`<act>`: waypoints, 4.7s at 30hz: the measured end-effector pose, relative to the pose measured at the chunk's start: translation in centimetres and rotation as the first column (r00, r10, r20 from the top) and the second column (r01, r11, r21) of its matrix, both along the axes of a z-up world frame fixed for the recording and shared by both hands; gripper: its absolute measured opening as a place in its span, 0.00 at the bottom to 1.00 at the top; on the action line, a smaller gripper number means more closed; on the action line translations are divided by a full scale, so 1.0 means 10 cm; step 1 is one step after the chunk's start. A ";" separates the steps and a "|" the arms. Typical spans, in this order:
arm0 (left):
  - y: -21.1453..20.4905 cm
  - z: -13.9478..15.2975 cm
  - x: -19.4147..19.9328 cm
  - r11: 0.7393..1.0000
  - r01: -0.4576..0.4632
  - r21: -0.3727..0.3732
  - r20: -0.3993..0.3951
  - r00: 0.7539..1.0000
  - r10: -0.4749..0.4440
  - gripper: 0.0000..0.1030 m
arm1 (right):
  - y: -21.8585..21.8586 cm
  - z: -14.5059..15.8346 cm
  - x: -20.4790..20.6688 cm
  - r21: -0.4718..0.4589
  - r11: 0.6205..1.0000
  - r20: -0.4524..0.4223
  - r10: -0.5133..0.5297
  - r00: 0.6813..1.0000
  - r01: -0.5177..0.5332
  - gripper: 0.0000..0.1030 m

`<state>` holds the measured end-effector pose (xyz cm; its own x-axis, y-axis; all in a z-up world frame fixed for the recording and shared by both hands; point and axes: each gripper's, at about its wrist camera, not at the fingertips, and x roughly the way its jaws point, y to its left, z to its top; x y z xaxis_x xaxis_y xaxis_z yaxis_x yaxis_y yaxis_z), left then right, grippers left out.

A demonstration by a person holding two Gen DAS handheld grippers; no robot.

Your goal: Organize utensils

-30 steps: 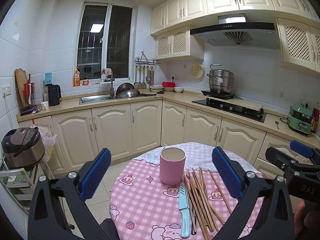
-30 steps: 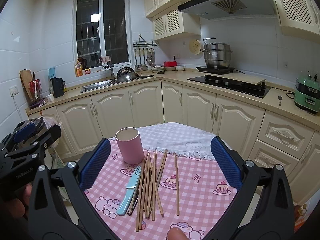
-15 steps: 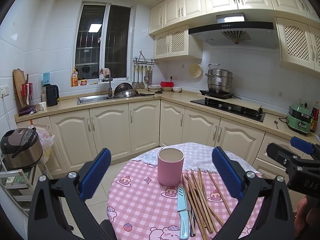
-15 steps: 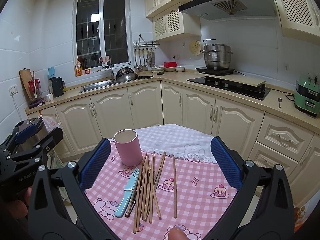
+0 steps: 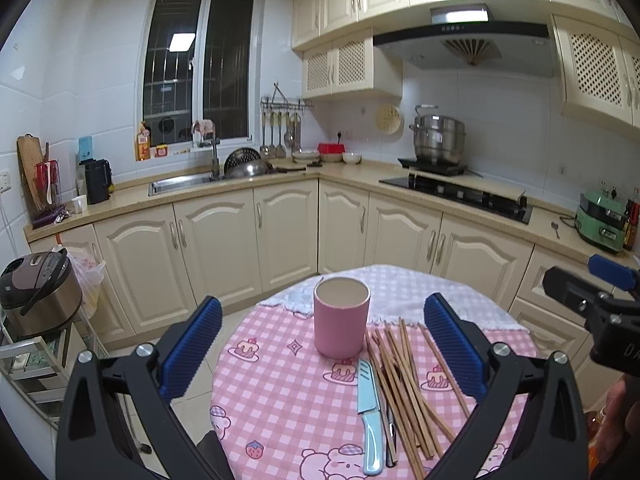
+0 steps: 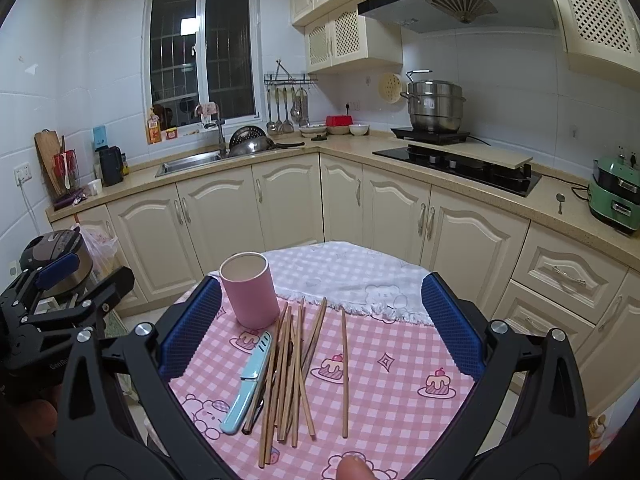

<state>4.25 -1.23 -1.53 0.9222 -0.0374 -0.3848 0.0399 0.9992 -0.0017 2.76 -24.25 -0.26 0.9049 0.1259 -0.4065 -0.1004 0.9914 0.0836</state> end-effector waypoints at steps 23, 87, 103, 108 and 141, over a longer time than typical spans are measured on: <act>-0.13 -1.49 1.19 0.994 0.058 0.098 -0.418 0.908 -0.012 0.96 | -0.22 -1.13 1.12 -0.057 0.998 -0.374 -0.028 0.927 0.007 0.95; -0.25 -1.68 1.55 0.942 0.326 -0.082 -0.545 0.777 -0.316 0.23 | -0.33 -1.65 2.05 0.156 0.983 -0.575 0.172 0.800 -0.100 0.05; -0.09 -0.70 1.38 0.910 0.377 -0.170 -0.141 0.905 -0.402 0.21 | -0.29 -0.87 1.96 0.284 0.943 -0.270 0.253 0.929 -0.174 0.05; -0.04 -0.38 1.40 0.898 0.399 -0.187 -0.056 0.908 -0.415 0.21 | -0.17 -0.54 2.00 0.267 0.936 -0.174 0.280 0.944 -0.229 0.05; 0.30 -0.08 1.92 0.944 0.298 -0.144 -0.009 0.953 -0.302 0.75 | 0.37 -0.37 2.62 0.278 0.917 -0.076 0.316 0.946 -0.284 0.83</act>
